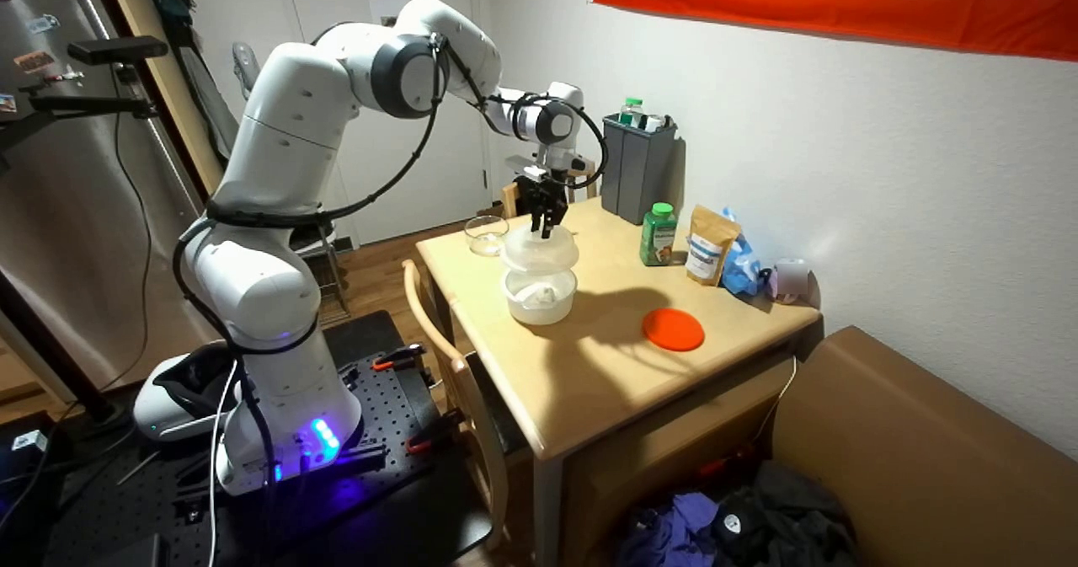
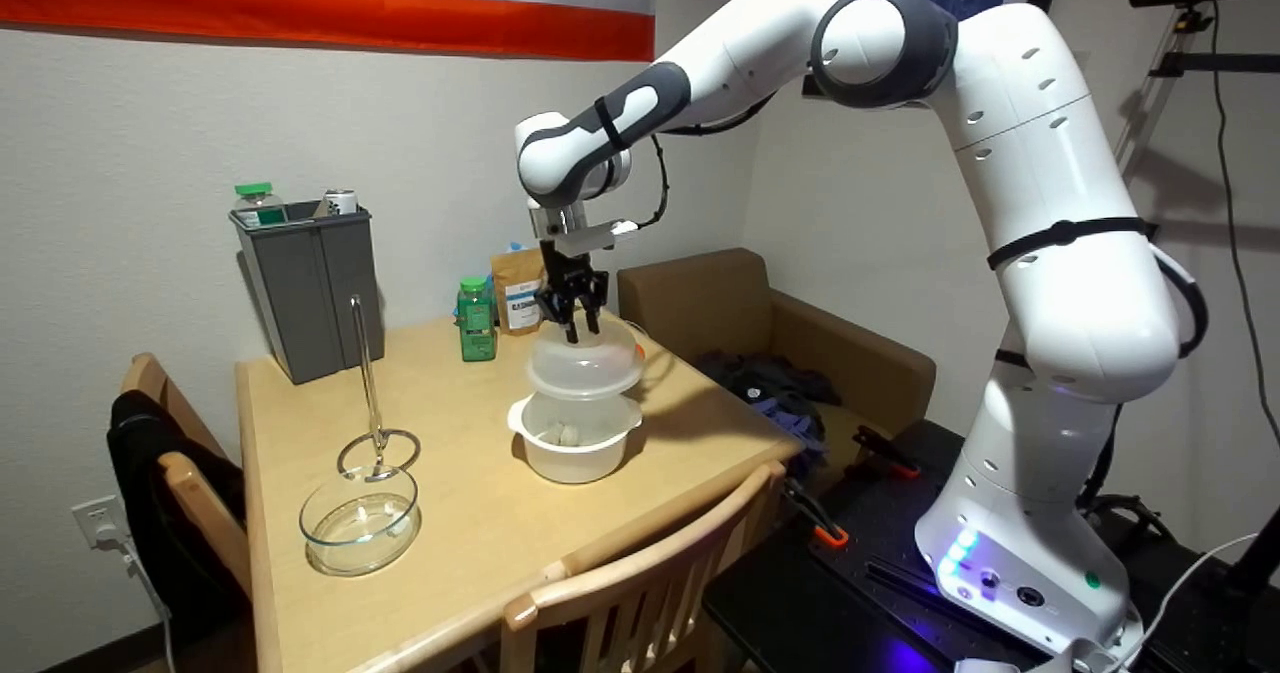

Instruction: Uncover the white bowl and put the lid on the table

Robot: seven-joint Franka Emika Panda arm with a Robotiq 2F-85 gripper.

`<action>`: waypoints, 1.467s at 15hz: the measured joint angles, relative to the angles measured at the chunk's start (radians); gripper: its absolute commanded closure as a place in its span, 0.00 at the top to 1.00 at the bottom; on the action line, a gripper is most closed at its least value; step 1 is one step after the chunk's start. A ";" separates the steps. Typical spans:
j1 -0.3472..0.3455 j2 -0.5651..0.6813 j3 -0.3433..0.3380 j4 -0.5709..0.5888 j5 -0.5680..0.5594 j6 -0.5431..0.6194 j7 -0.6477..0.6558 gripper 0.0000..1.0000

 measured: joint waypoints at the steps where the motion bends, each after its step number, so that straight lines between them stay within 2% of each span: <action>1: -0.004 -0.012 -0.003 -0.011 0.000 0.000 0.000 0.19; 8: -0.080 -0.093 -0.016 -0.168 0.033 0.057 0.001 0.19; 17: -0.210 -0.215 -0.042 -0.505 0.219 0.321 -0.012 0.19; 22: -0.263 -0.224 -0.049 -0.607 0.316 0.430 -0.042 0.19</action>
